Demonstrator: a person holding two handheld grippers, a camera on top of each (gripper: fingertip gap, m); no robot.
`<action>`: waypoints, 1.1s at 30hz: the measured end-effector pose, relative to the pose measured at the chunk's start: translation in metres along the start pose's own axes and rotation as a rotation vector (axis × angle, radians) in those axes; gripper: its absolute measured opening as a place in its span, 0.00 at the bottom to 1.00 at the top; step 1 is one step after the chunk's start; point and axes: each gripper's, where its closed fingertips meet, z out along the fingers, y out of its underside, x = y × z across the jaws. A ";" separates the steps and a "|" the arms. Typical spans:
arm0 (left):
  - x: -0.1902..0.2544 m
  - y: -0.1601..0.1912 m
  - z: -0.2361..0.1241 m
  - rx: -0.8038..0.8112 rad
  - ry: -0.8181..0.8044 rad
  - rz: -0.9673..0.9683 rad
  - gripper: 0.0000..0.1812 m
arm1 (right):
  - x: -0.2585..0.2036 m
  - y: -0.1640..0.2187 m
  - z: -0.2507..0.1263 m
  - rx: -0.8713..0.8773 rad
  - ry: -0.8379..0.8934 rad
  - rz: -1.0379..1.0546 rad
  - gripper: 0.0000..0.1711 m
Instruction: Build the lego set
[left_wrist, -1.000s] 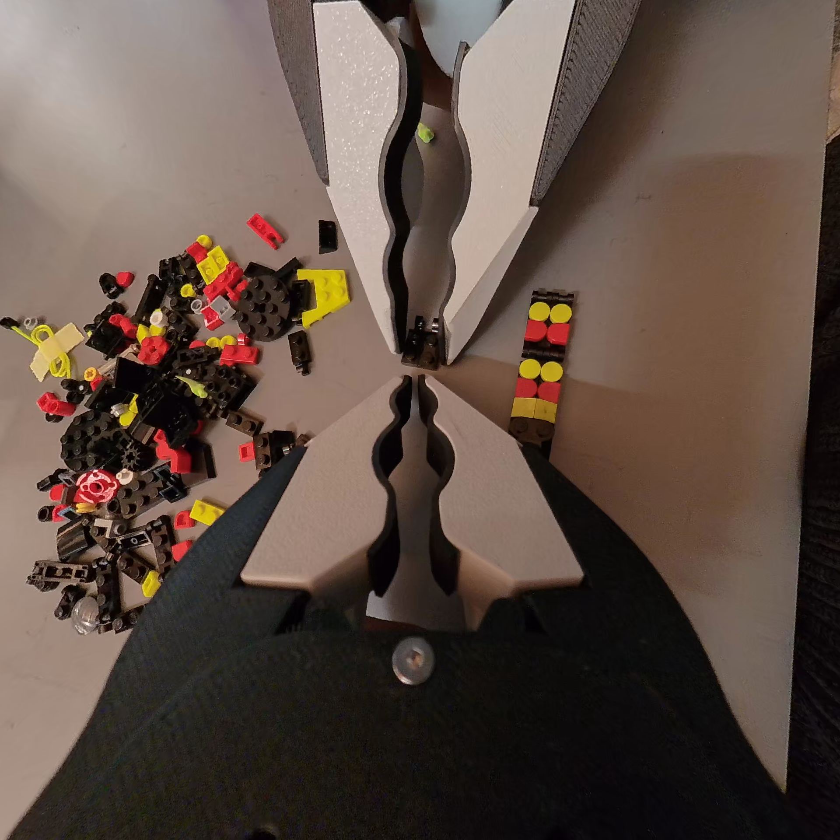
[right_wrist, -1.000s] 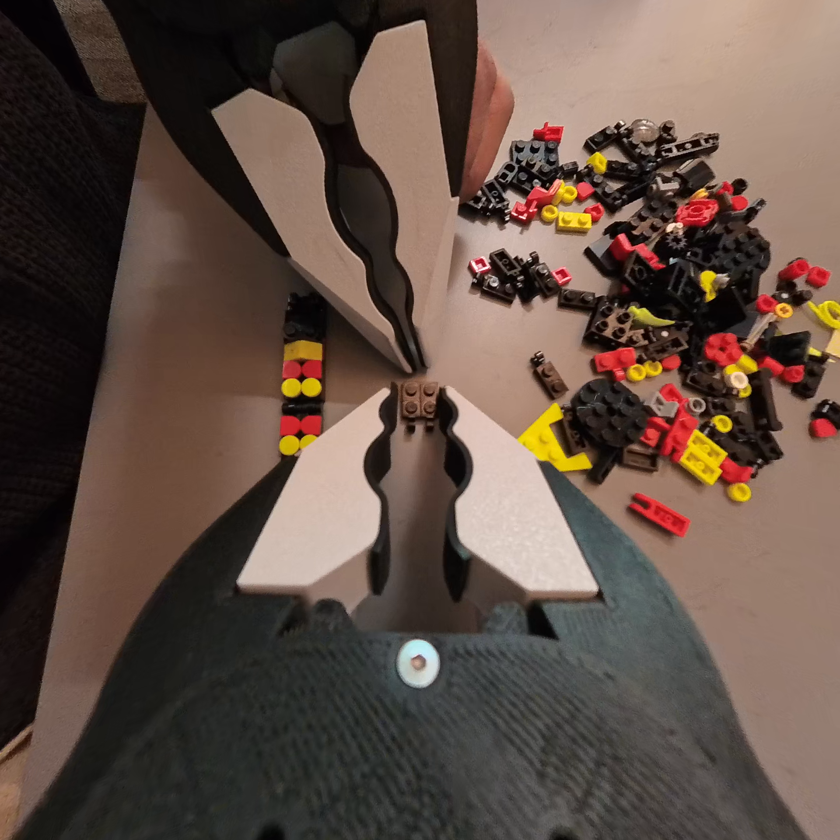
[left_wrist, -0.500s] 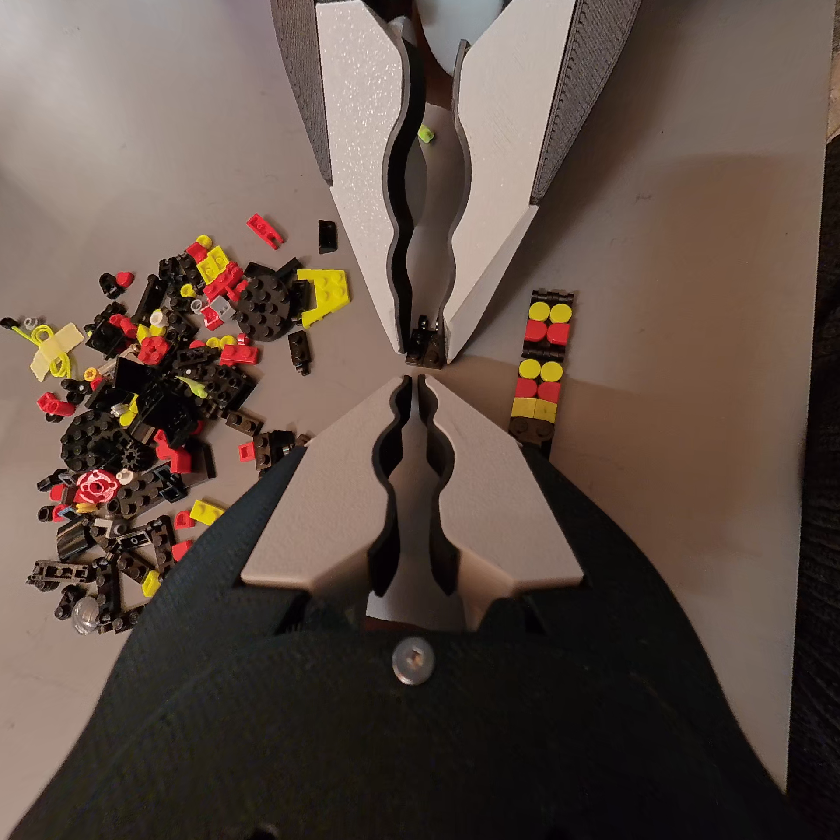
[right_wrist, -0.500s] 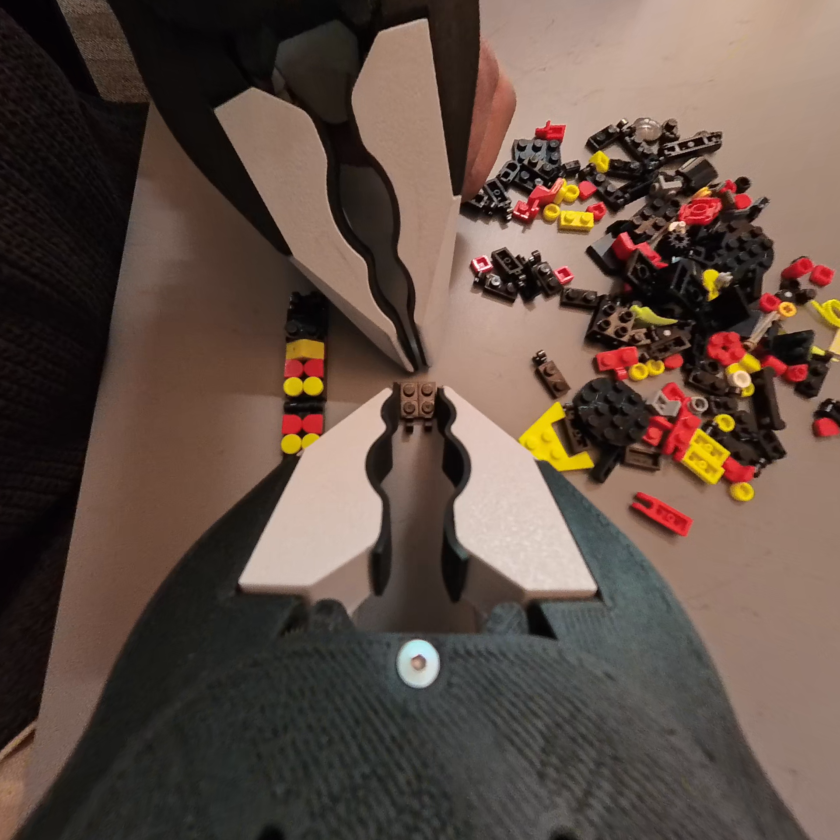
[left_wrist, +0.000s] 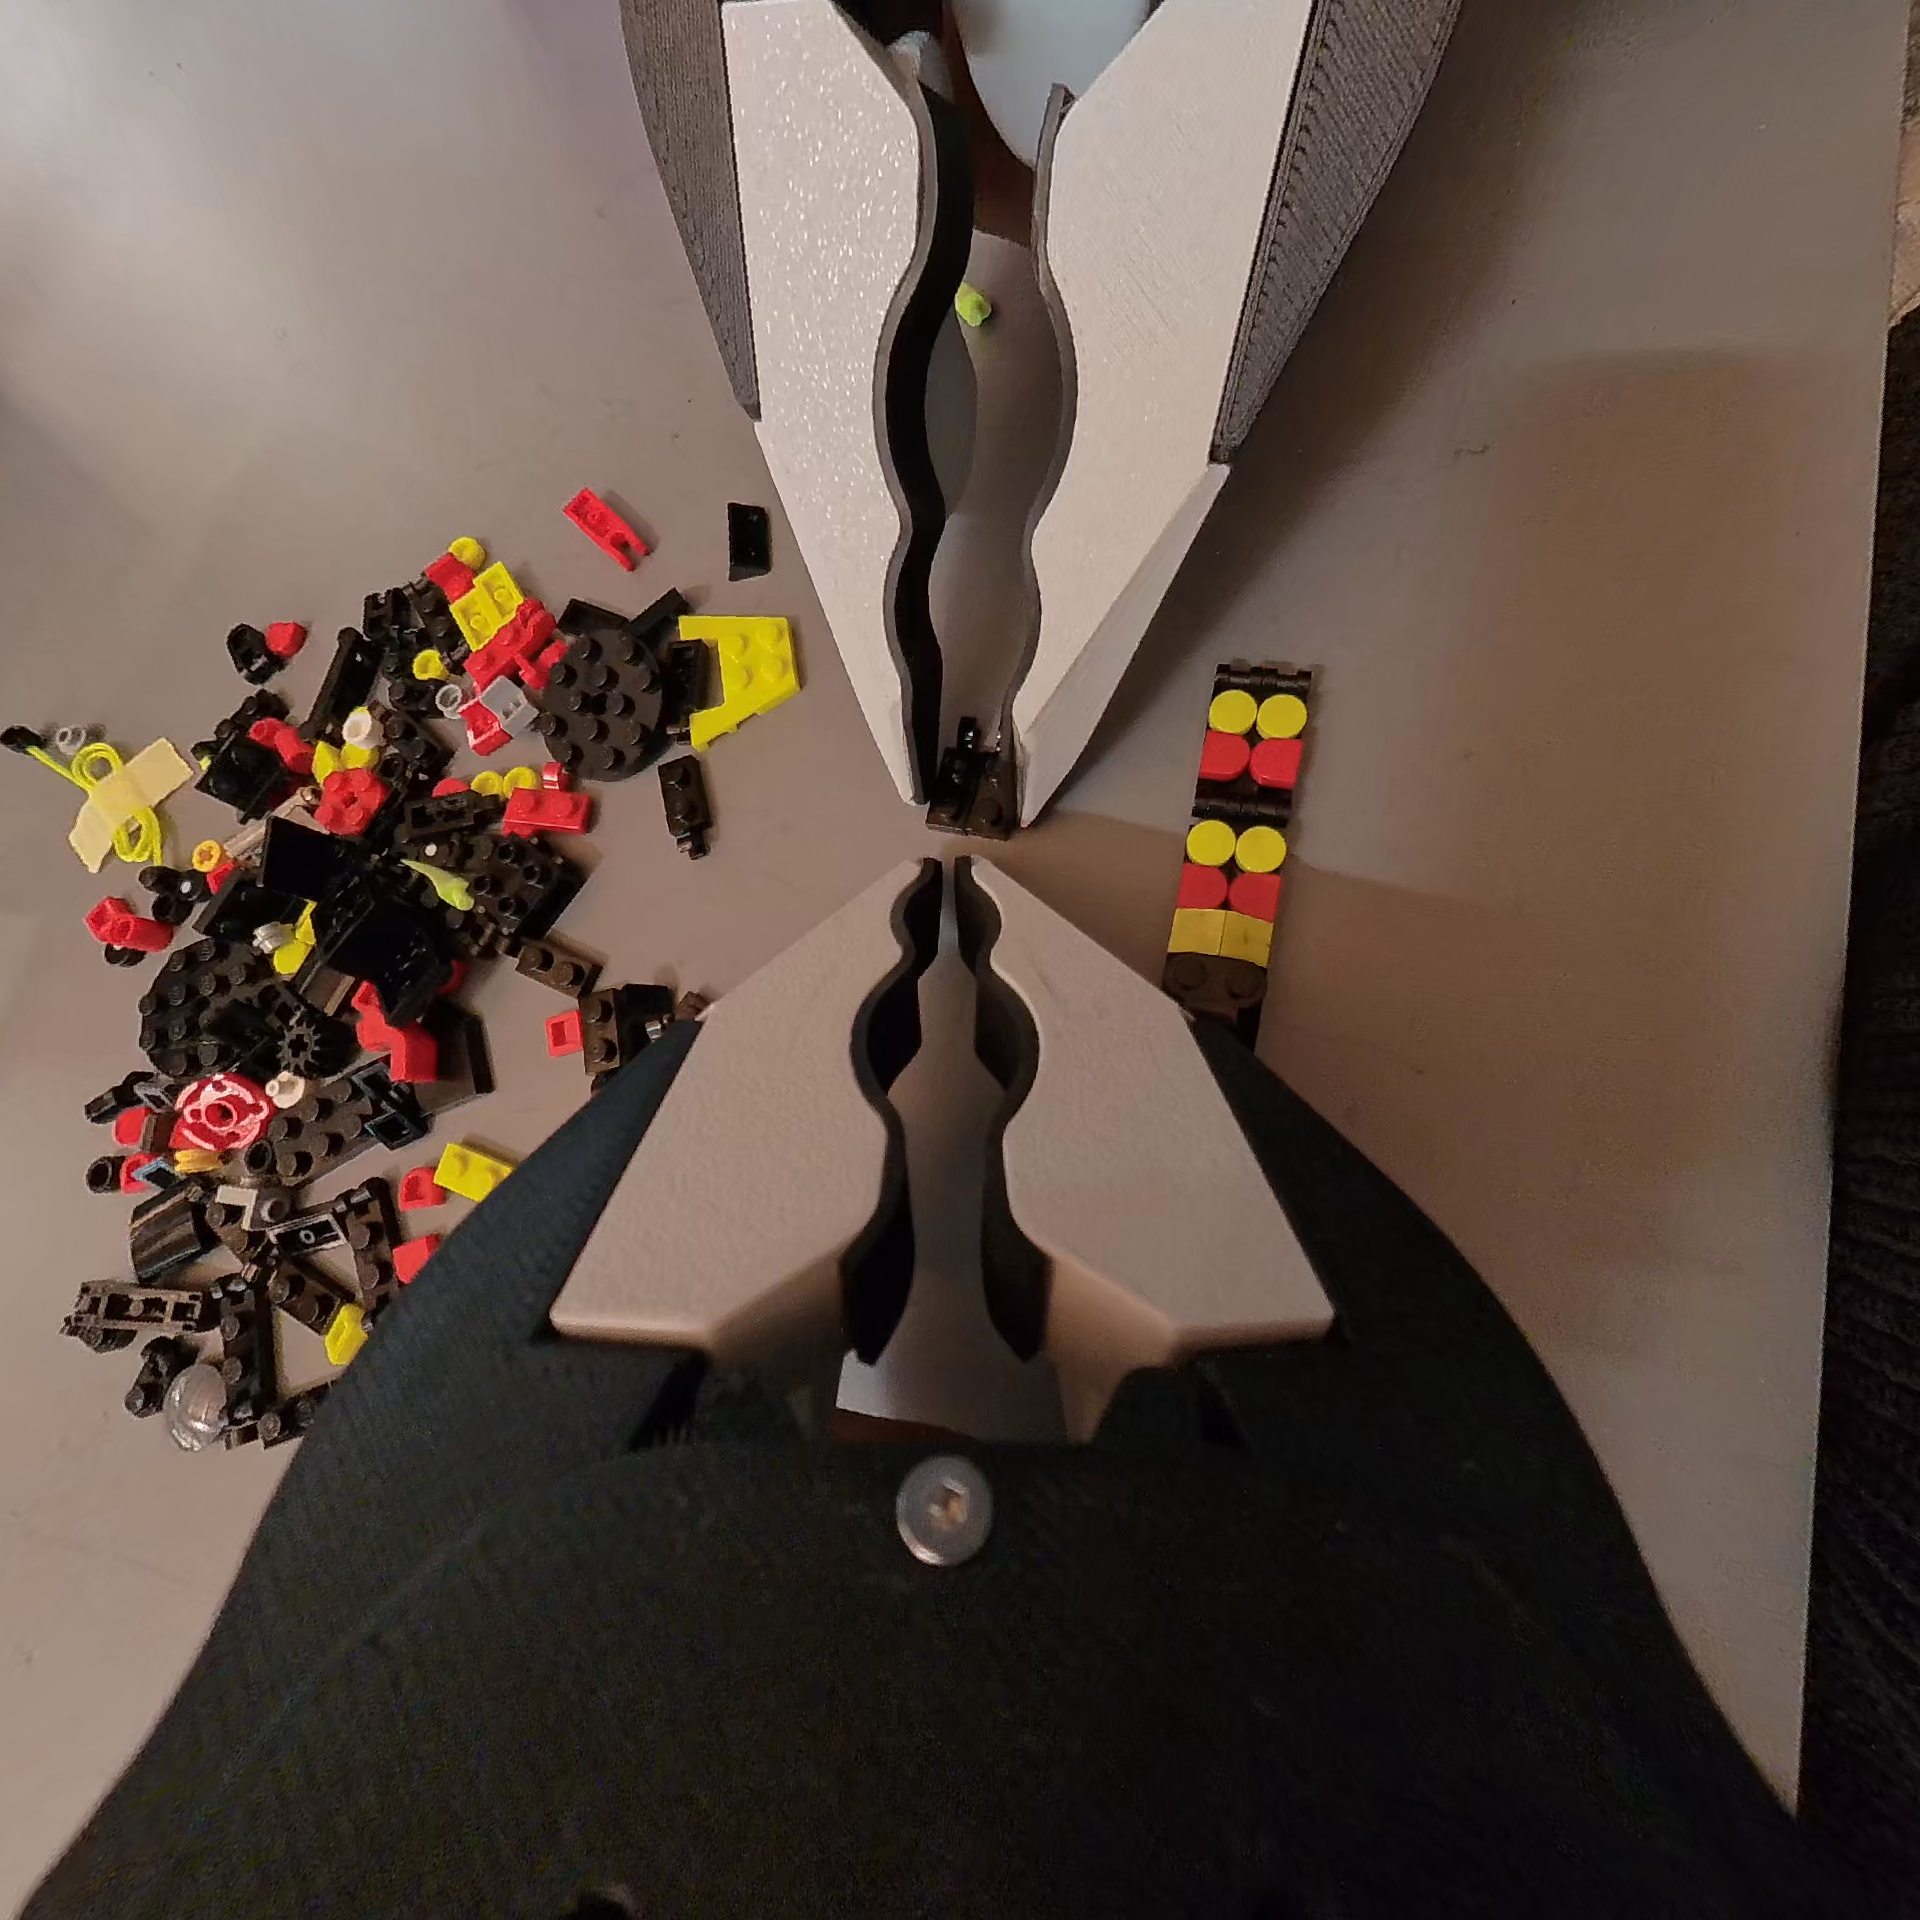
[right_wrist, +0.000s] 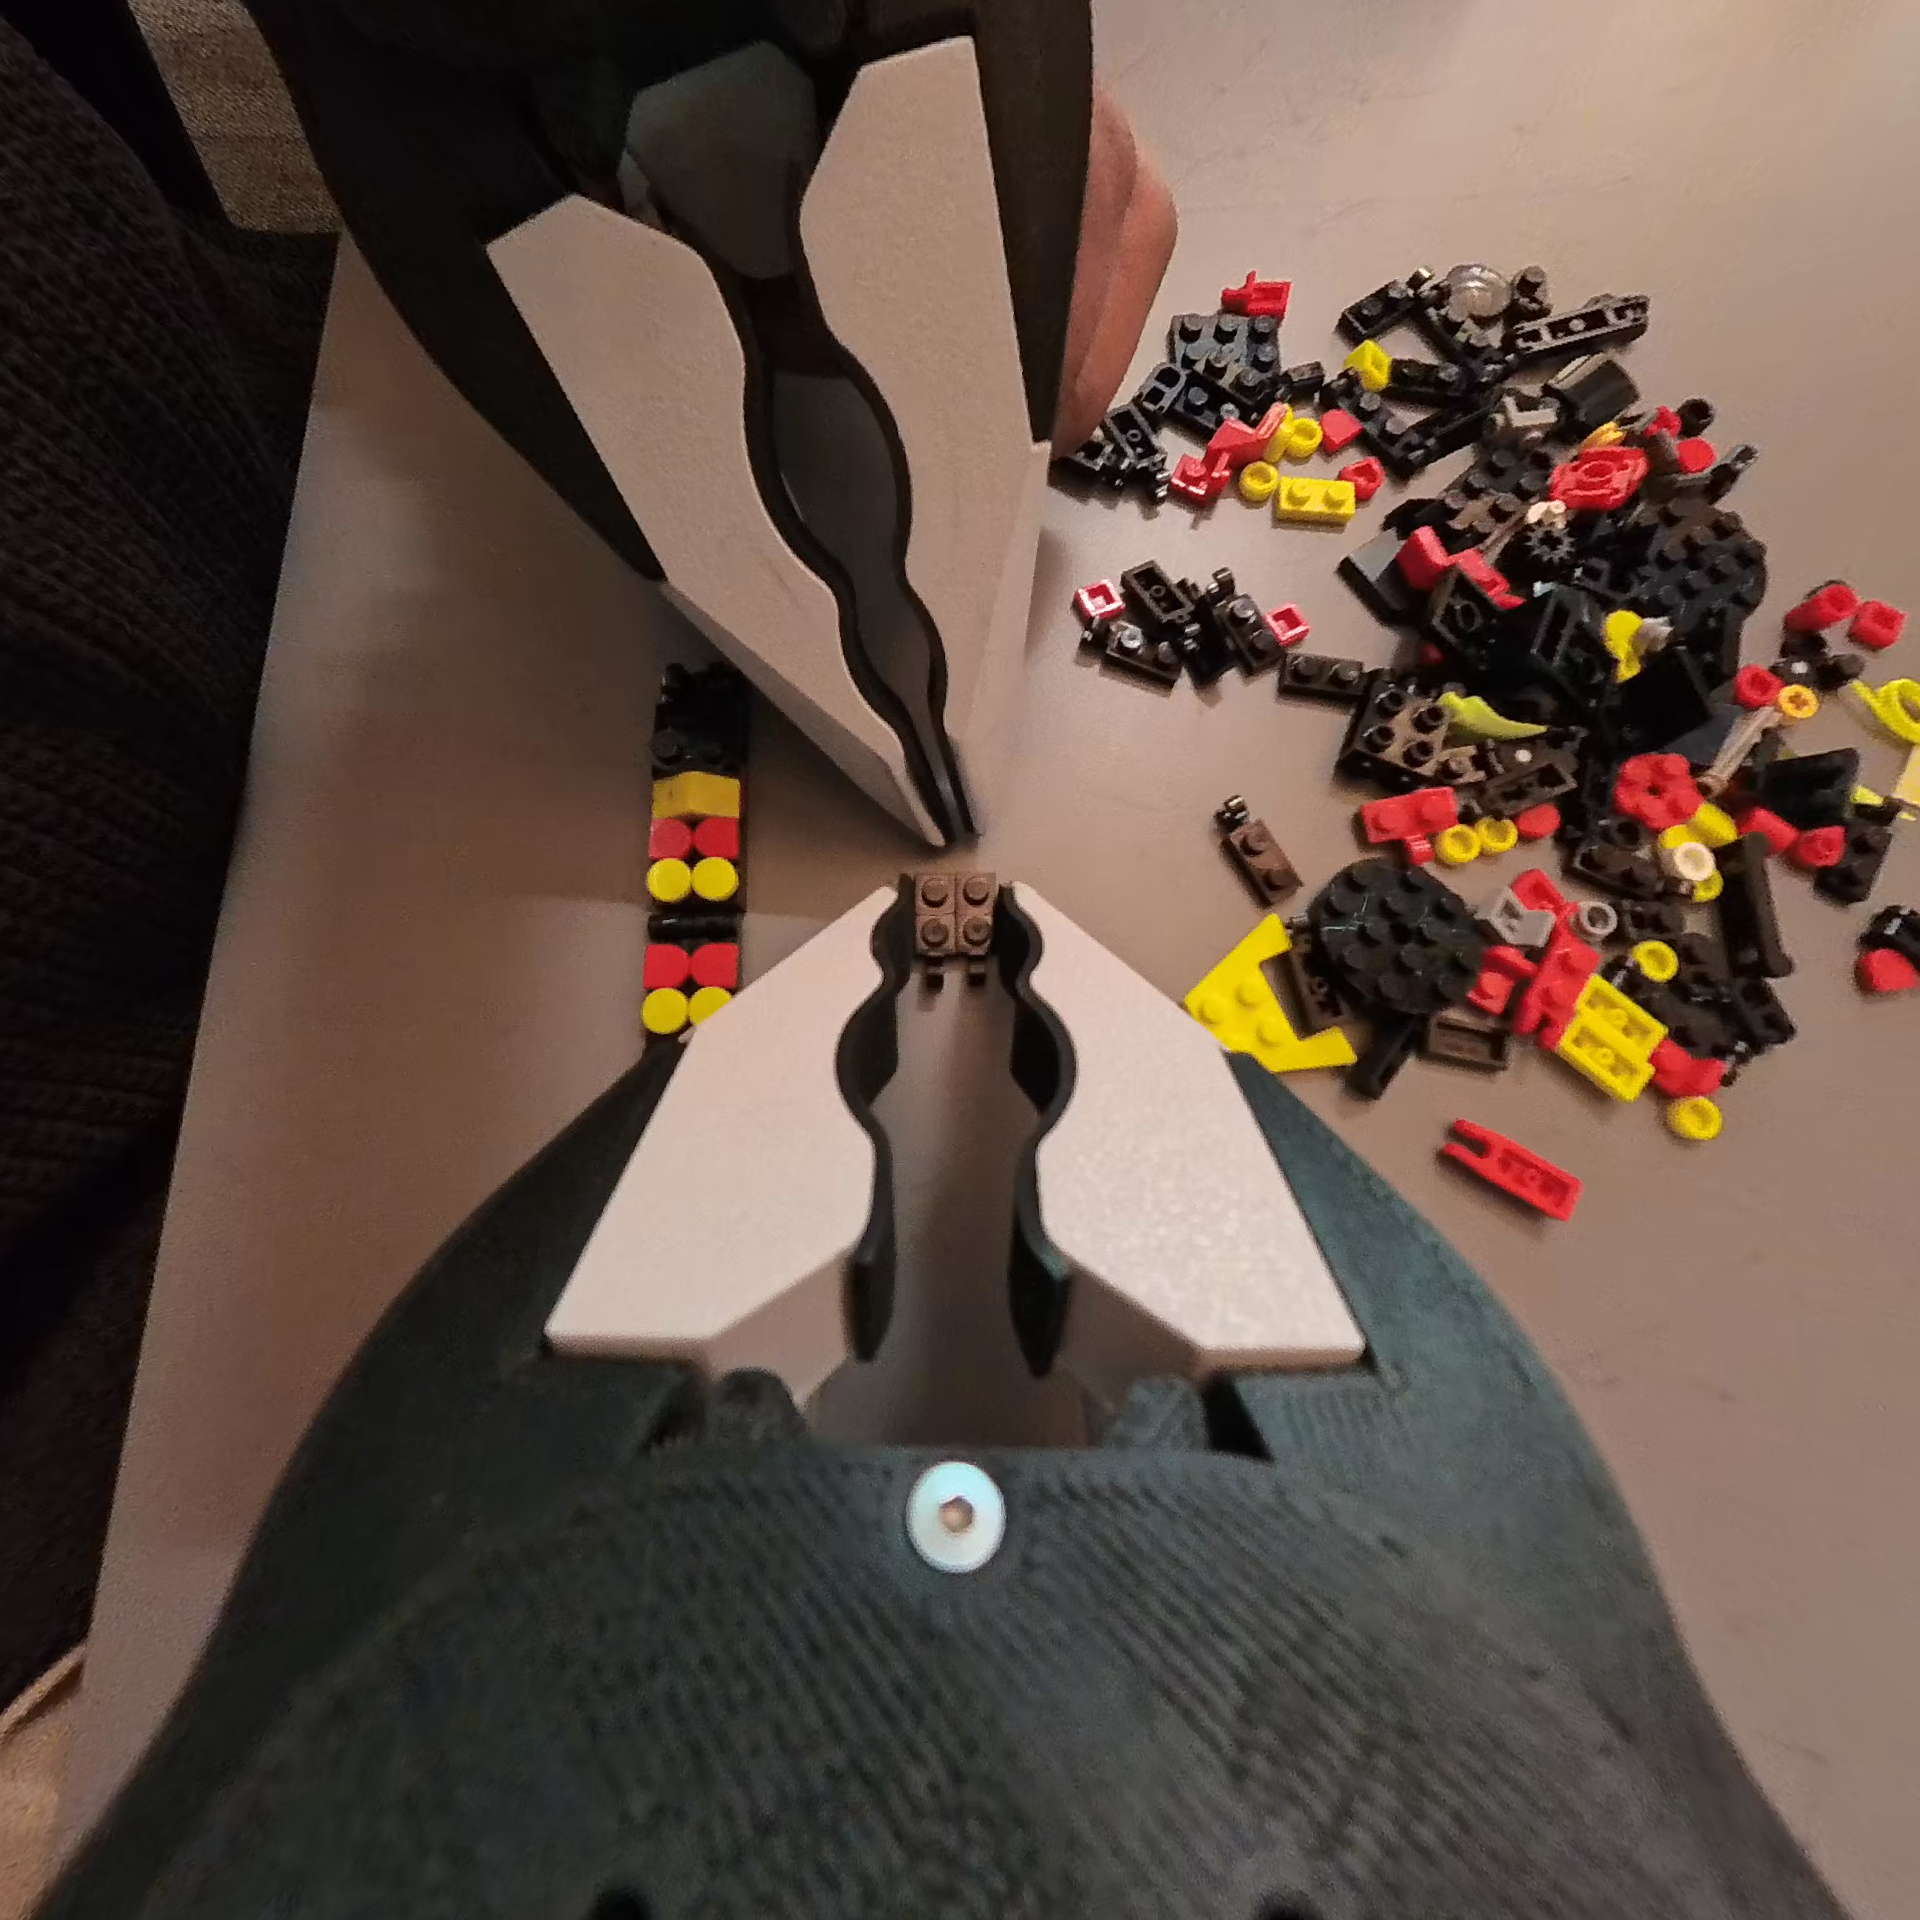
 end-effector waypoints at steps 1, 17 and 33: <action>0.000 0.000 0.000 0.000 0.000 0.000 0.02 | 0.000 0.000 0.000 0.000 0.000 0.000 0.09; 0.000 0.000 0.000 0.000 0.000 0.000 0.02 | 0.000 0.000 0.000 0.000 0.001 -0.001 0.08; -0.002 0.000 -0.002 0.011 -0.015 0.001 0.02 | 0.011 -0.013 -0.028 0.095 0.072 0.048 0.15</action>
